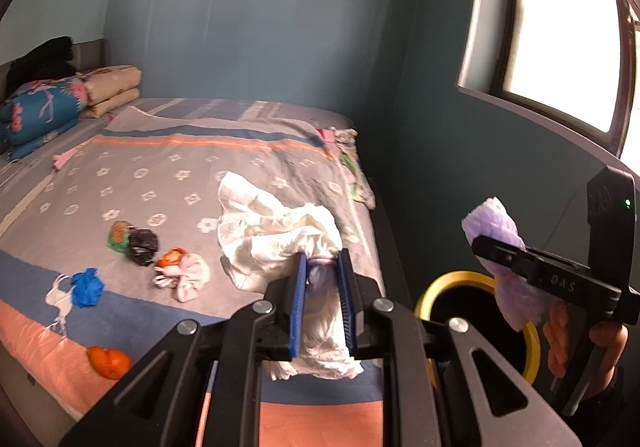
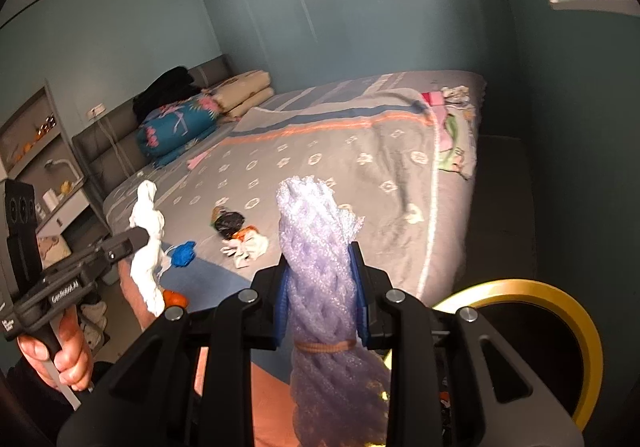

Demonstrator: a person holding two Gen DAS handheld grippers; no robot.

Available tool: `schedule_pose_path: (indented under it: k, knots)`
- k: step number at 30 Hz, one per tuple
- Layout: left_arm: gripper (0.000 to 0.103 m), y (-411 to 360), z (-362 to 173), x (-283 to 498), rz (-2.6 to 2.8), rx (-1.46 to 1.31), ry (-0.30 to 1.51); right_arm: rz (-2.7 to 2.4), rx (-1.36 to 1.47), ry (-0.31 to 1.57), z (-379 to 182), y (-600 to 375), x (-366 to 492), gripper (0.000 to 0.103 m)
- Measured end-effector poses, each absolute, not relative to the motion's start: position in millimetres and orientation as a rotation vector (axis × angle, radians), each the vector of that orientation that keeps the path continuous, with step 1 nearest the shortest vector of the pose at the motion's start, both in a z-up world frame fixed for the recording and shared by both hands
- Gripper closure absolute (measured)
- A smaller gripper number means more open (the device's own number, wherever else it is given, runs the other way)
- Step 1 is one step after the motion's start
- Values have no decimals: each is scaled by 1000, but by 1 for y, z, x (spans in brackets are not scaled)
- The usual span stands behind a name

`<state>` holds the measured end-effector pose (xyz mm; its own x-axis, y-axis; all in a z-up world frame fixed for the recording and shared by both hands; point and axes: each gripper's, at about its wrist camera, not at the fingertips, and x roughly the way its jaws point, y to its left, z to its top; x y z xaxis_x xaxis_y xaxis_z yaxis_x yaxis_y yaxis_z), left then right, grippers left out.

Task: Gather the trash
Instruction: 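Carry the white cloth and lilac net with both tools over the bin, then open both tools to drop the cloth and net into the bin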

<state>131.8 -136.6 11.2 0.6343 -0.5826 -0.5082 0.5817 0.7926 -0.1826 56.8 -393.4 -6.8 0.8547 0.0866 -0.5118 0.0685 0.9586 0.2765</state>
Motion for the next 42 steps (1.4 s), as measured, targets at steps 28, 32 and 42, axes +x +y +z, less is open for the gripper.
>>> schedule_pose_path:
  k: [28,32,42]
  knots:
    - [88,-295,-39,111,-962,138,713,-218,483,537,-43,-517,16,76]
    - [88,-314,-54,110,-991,159,763,-229,507,550,-53,-530,17,75]
    - [79,-334,-81,109,-1030,166,840,-250,569,564,-73,-552,18,65]
